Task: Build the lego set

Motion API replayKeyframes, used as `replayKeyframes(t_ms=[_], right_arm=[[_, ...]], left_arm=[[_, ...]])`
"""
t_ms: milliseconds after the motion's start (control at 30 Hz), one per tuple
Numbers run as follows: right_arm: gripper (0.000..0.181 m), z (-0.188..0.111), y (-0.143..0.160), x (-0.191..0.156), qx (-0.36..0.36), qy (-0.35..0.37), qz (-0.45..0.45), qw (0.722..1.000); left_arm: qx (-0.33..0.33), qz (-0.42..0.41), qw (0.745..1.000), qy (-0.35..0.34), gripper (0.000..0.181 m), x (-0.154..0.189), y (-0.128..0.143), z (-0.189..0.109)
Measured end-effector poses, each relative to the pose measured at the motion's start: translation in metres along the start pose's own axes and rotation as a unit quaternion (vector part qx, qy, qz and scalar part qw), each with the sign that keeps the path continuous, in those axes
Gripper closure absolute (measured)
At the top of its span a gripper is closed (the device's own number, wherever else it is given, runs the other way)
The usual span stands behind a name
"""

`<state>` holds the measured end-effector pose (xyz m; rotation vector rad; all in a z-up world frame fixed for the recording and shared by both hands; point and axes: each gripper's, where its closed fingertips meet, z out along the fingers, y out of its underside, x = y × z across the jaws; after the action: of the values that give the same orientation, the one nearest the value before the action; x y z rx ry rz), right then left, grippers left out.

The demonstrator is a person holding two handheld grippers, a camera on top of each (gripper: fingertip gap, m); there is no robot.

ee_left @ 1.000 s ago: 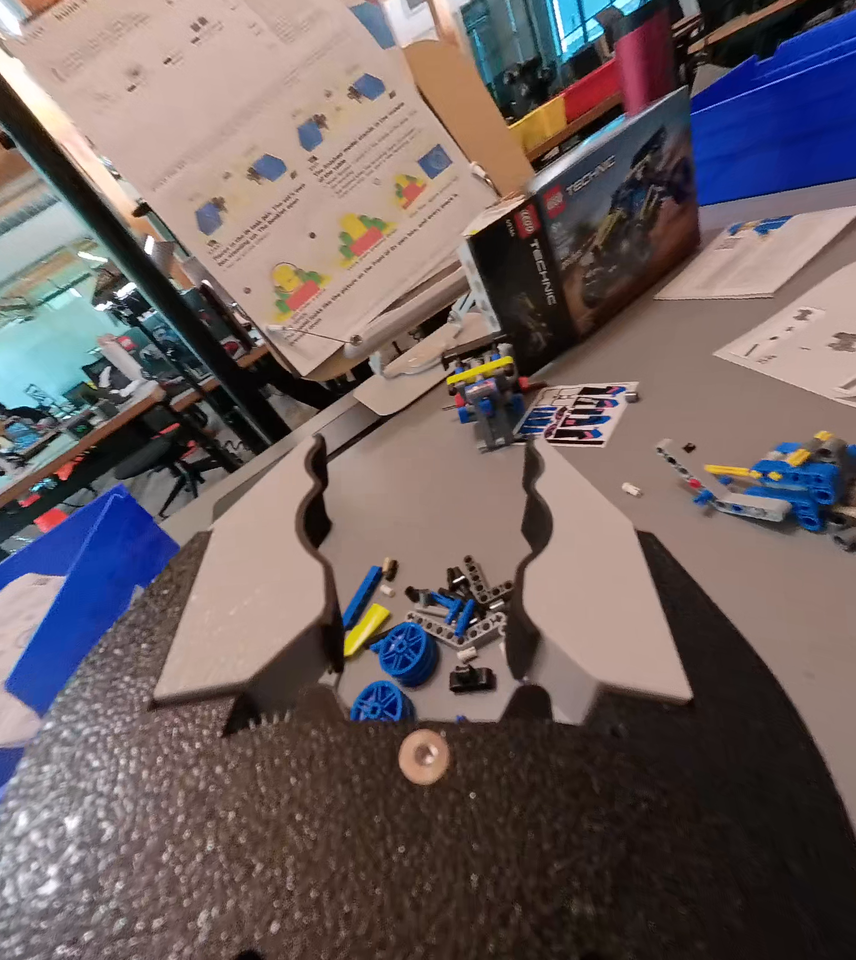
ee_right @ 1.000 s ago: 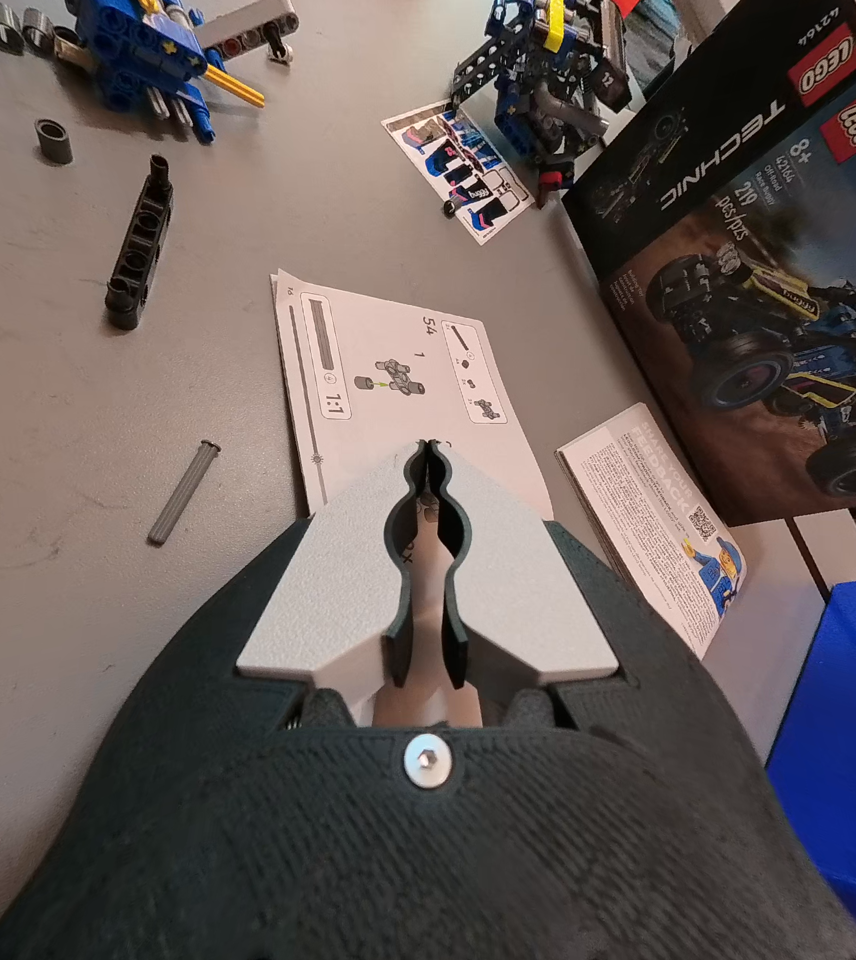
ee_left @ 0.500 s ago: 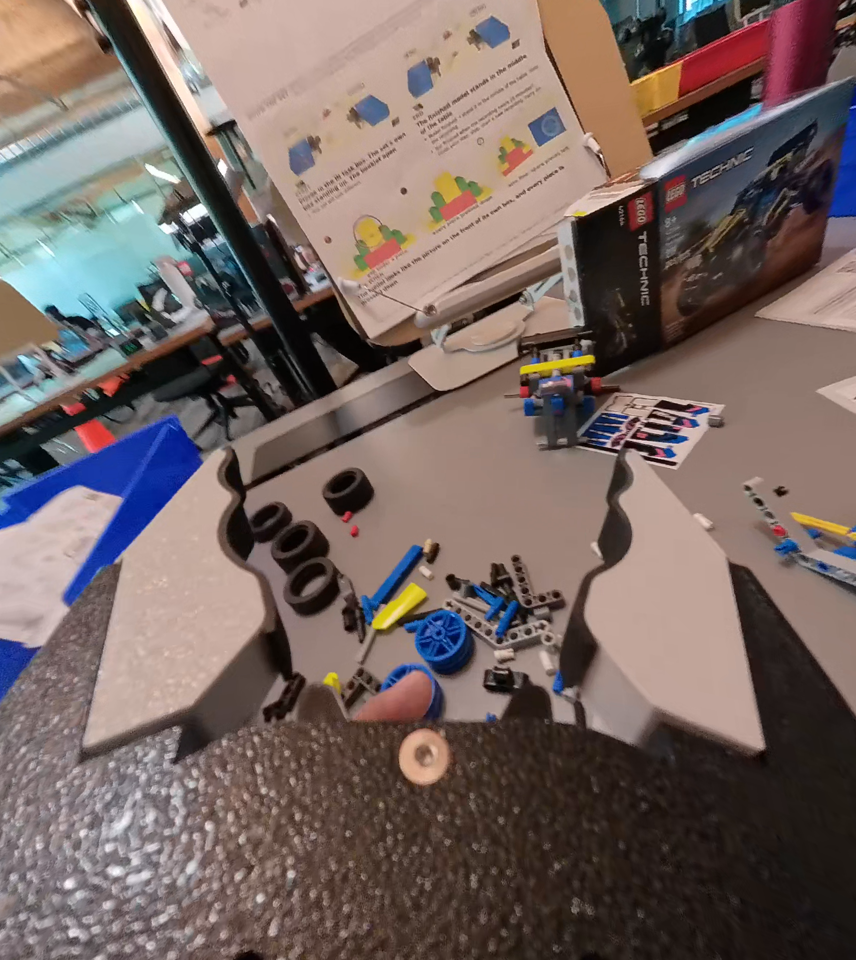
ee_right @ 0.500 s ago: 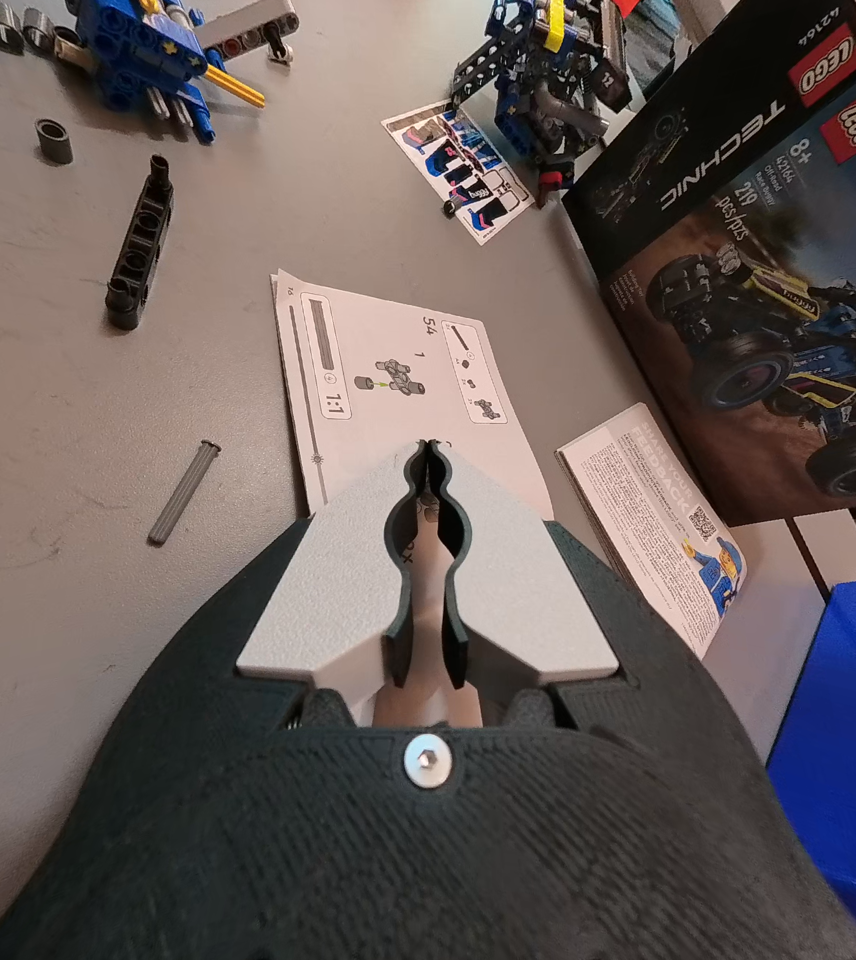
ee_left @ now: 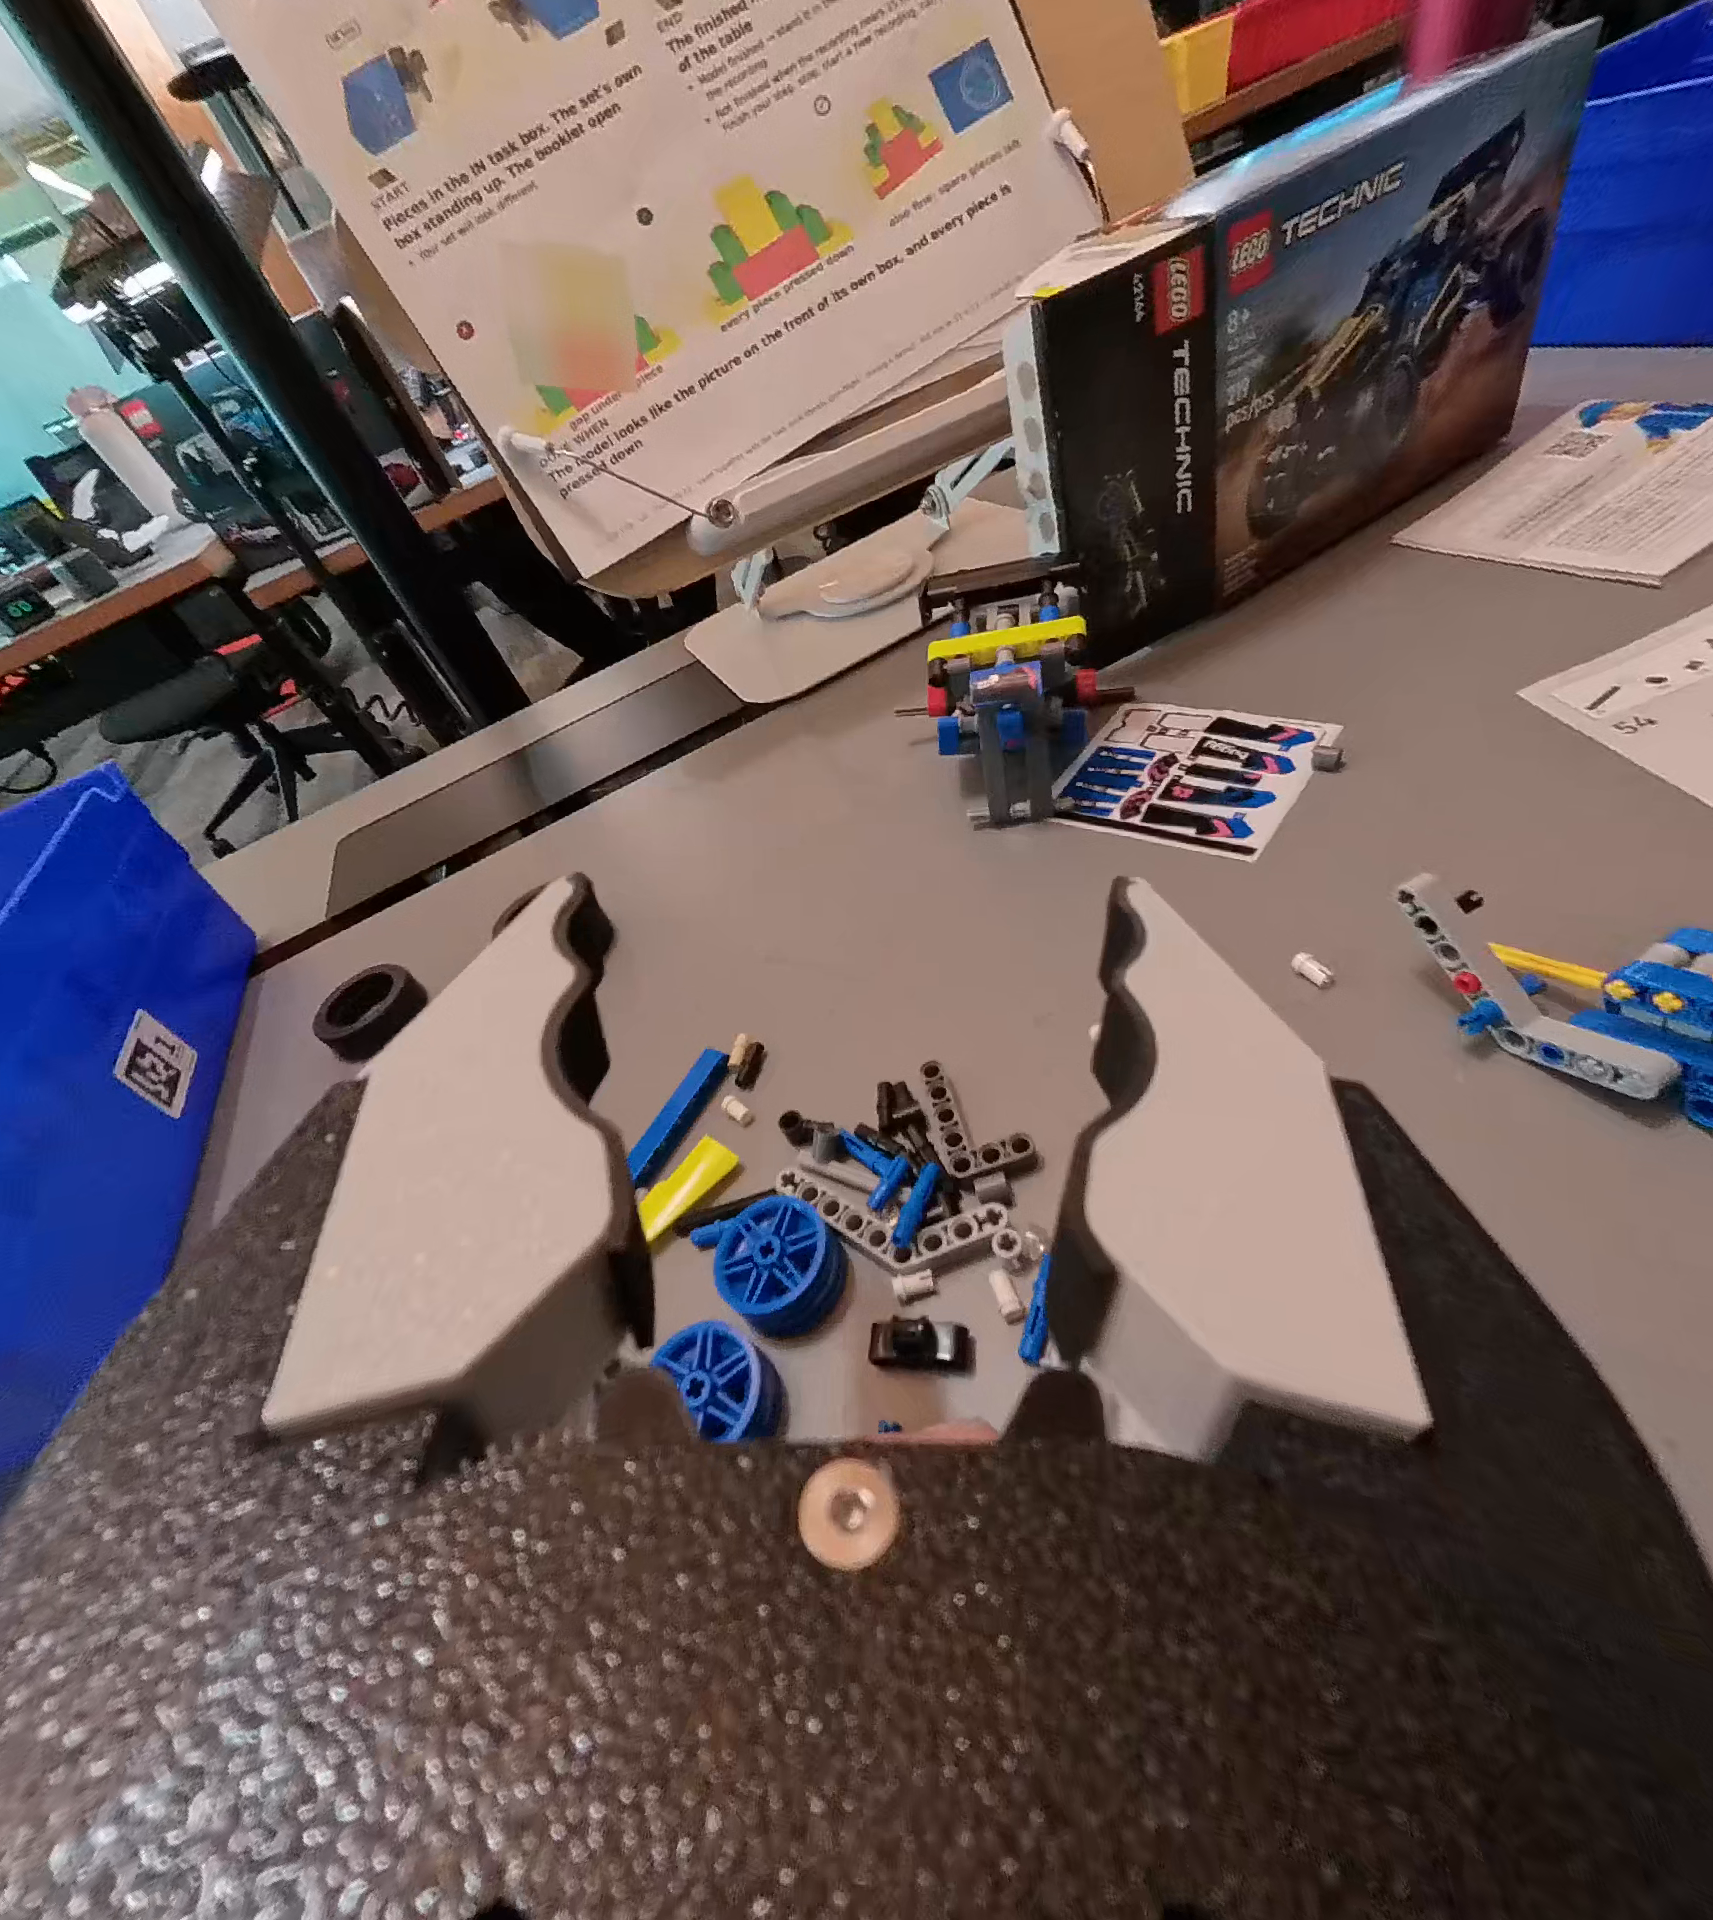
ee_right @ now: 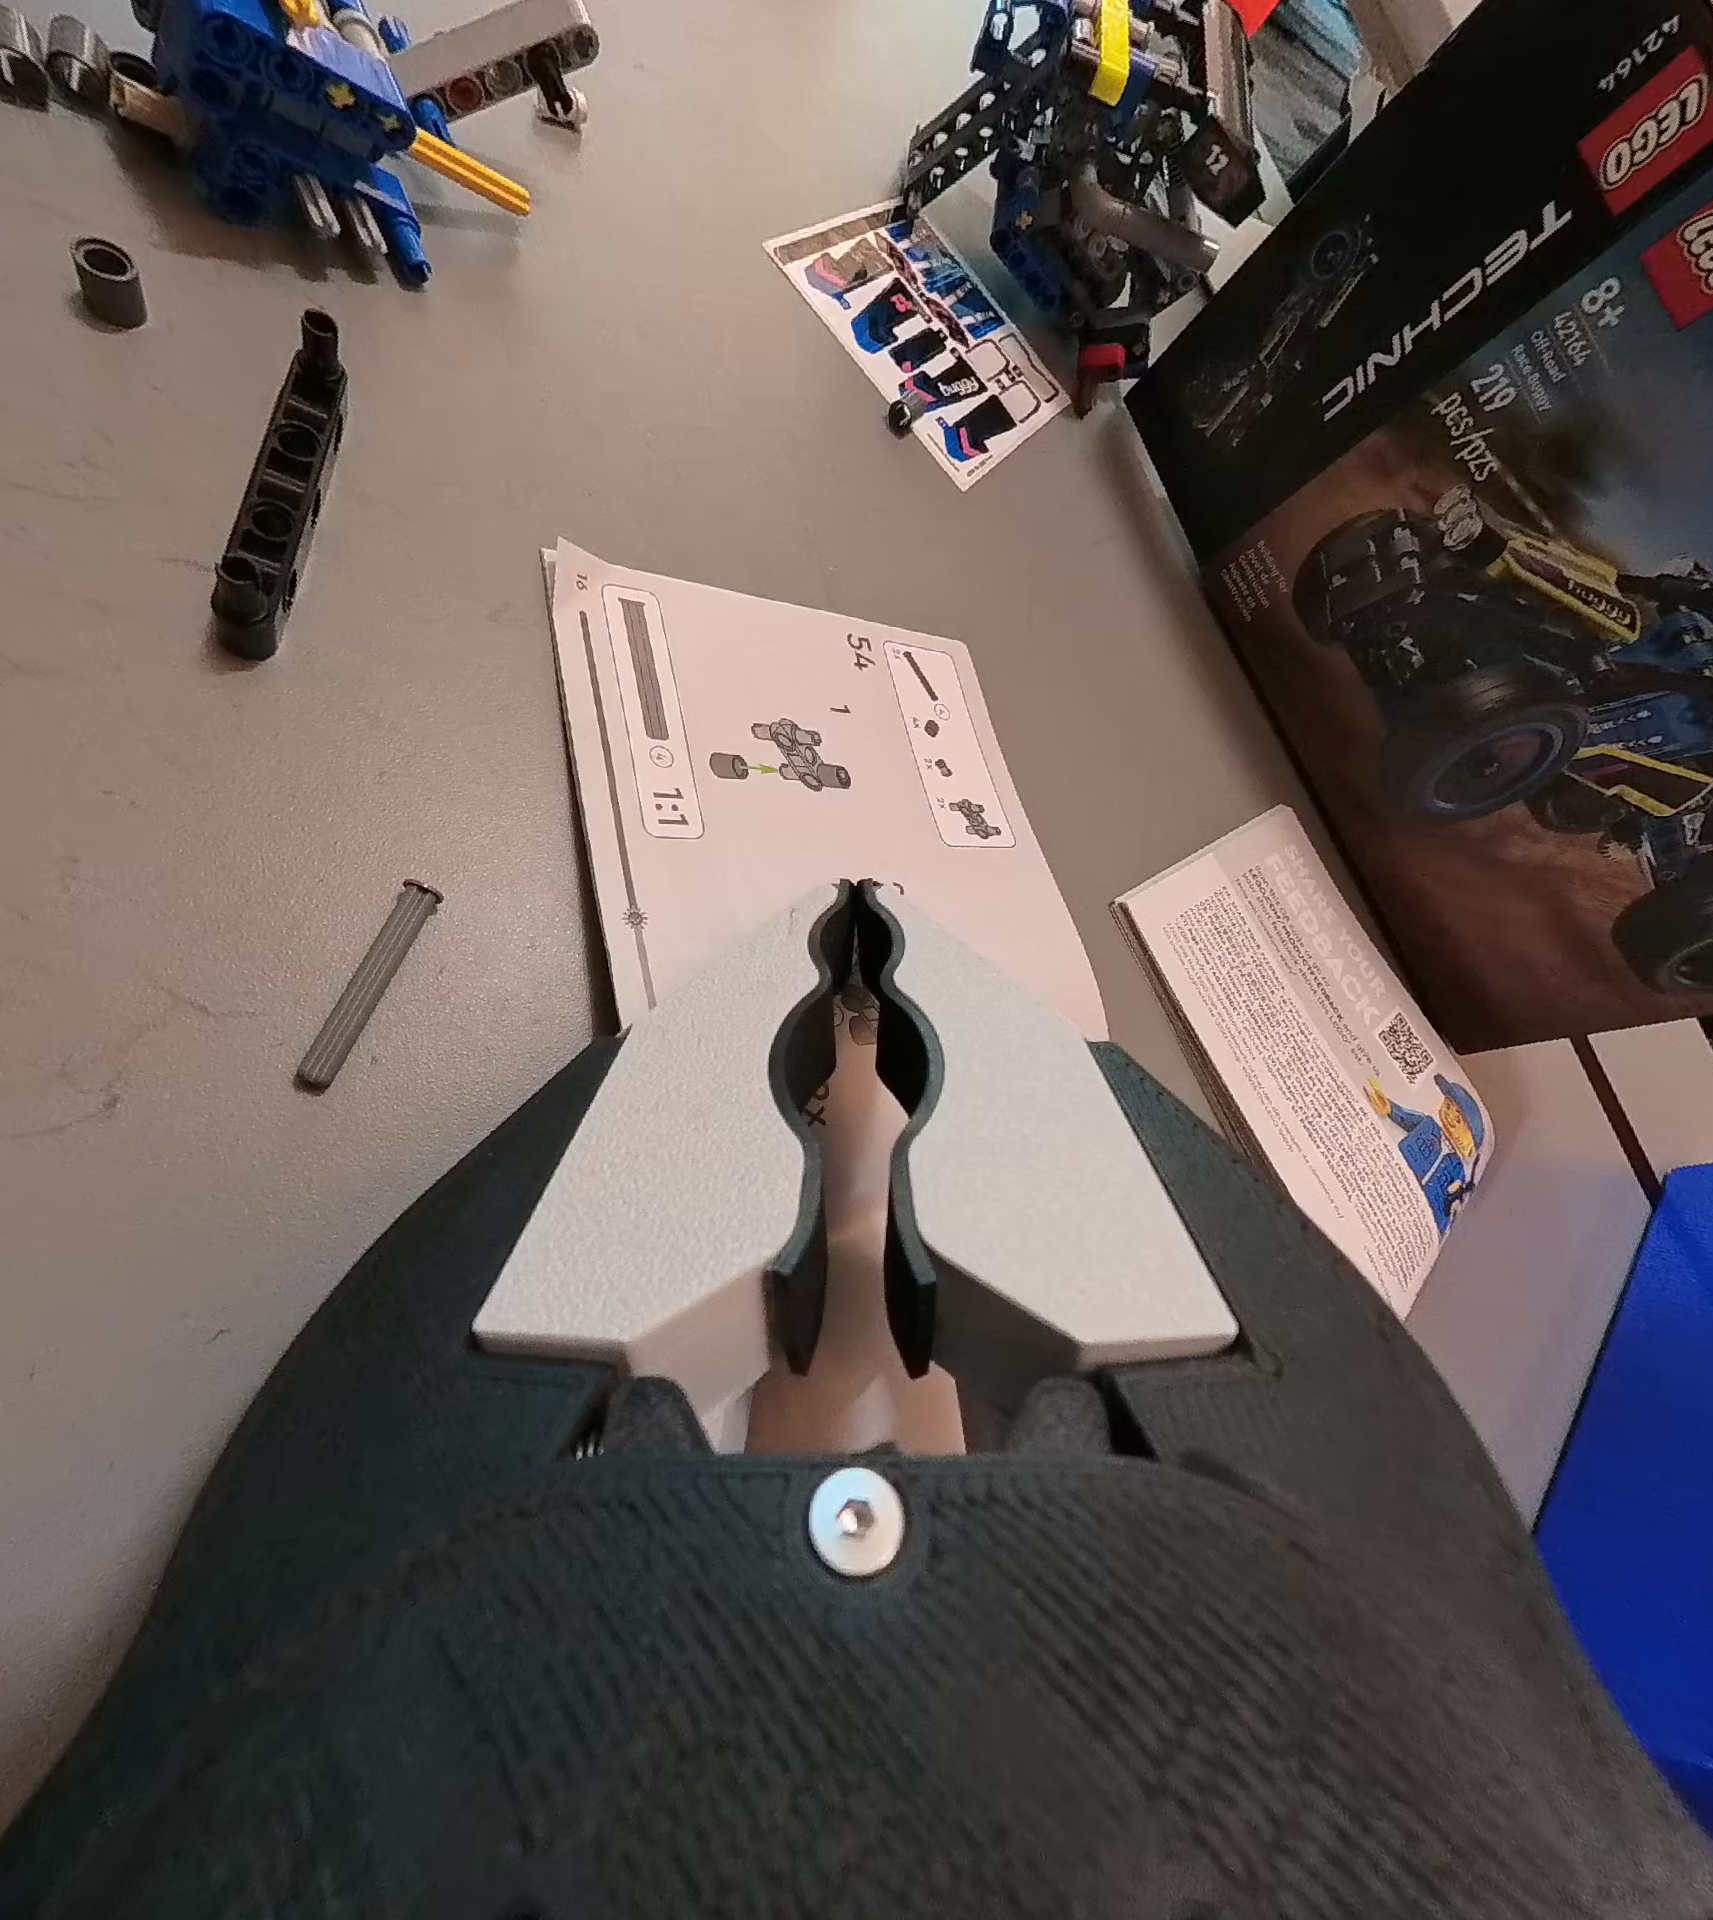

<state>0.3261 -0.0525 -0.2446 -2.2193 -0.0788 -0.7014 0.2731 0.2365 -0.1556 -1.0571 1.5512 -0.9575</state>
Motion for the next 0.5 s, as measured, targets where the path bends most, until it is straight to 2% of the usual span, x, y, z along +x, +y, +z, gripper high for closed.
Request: replayKeyframes(t_ms=[300, 500], right_arm=[[0.181, 0.000, 0.000, -0.001, 0.001, -0.001, -0.002, 1.000], [0.181, 0.000, 0.000, -0.001, 0.001, 0.001, -0.005, 1.000]], left_arm=[[0.017, -0.050, 0.997, -0.048, 0.108, -0.019, 0.003, 0.010], [-0.003, -0.019, 0.998, -0.064, 0.110, -0.017, 0.014, 0.024]])
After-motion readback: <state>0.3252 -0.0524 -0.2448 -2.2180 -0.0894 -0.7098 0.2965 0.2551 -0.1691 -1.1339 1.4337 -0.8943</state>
